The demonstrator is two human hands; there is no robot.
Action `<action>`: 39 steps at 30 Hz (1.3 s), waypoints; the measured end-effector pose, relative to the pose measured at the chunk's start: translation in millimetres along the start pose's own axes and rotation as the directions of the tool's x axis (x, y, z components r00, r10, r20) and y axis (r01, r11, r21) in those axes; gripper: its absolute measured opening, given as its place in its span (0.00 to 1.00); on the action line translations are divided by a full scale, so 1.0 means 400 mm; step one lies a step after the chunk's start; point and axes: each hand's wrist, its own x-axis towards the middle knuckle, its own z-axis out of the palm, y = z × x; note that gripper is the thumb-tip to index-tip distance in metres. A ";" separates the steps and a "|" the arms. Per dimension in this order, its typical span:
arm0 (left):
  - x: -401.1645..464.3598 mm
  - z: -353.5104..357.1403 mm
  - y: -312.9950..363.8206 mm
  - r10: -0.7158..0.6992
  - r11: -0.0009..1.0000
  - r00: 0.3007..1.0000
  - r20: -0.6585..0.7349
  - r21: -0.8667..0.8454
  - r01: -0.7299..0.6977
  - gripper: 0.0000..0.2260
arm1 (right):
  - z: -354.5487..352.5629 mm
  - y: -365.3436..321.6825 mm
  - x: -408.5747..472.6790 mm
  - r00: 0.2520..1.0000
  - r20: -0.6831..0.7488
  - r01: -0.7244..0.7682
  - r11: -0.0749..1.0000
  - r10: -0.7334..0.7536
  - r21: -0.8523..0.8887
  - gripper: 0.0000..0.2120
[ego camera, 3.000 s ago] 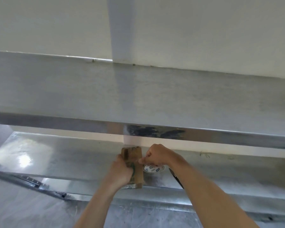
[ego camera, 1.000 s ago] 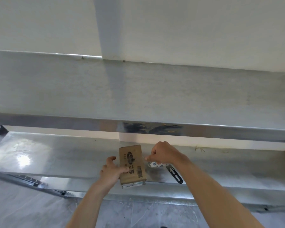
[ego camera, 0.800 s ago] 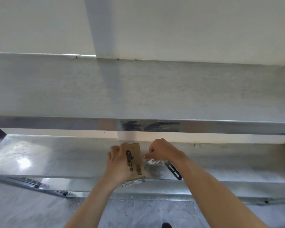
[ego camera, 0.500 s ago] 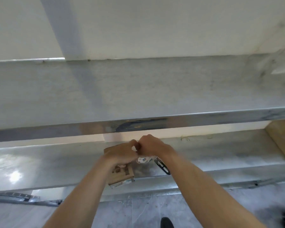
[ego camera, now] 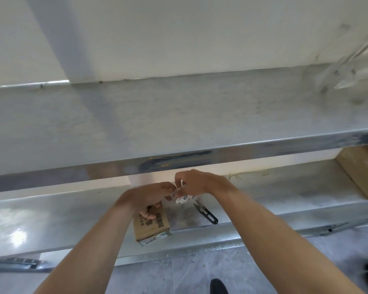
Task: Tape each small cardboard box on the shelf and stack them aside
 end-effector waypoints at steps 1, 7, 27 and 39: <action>-0.005 0.002 0.002 0.006 1.000 1.000 0.002 0.008 -0.006 0.06 | -0.004 -0.005 -0.002 1.000 -0.007 0.010 1.000 -0.010 -0.004 0.16; 0.016 0.006 0.001 0.033 0.996 0.999 0.000 0.085 -0.032 0.03 | -0.017 -0.017 -0.032 0.995 -0.039 0.093 0.994 -0.091 0.052 0.13; 0.093 -0.045 -0.035 0.057 0.998 0.988 0.142 0.004 -0.058 0.21 | 0.004 -0.025 -0.054 0.982 -0.124 0.154 0.983 -0.141 0.103 0.16; 0.137 -0.054 -0.069 0.158 0.986 0.960 0.232 -0.091 -0.141 0.28 | 0.248 0.149 -0.155 0.861 -0.305 -0.403 0.911 0.408 0.081 0.18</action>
